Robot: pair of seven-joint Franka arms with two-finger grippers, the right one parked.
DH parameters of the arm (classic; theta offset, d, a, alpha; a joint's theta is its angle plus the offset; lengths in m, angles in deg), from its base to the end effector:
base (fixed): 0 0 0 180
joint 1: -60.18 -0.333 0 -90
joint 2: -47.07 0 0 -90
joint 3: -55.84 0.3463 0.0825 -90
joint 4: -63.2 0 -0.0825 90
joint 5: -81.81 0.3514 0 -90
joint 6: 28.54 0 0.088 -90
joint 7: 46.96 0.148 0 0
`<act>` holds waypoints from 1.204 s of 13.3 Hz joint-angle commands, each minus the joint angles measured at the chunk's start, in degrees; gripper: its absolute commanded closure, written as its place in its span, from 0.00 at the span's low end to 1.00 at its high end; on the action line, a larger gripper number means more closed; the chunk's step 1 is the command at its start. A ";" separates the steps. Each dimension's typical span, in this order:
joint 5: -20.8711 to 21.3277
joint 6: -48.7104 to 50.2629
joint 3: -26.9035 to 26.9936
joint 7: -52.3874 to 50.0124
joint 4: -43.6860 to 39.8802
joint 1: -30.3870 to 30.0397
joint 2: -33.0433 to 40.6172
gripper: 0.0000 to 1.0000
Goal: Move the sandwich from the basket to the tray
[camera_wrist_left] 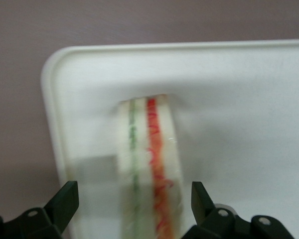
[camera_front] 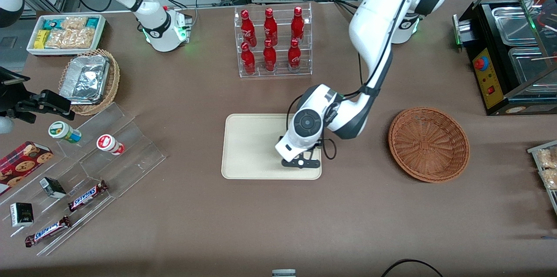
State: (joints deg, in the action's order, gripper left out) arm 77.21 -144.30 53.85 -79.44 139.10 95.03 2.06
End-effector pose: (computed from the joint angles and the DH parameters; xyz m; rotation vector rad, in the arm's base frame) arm 0.5763 -0.4345 0.2551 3.1071 -0.0448 -0.1992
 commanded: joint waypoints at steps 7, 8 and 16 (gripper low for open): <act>0.21 10.62 0.32 -0.49 15.07 -19.53 28.63 0.00; 0.47 11.95 0.32 -0.22 15.42 -21.03 30.22 0.00; 4.51 17.21 0.32 14.17 28.44 -29.75 48.96 0.00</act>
State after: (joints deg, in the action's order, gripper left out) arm 80.60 -129.98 54.99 -68.92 164.58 66.78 46.58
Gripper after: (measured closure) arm 0.000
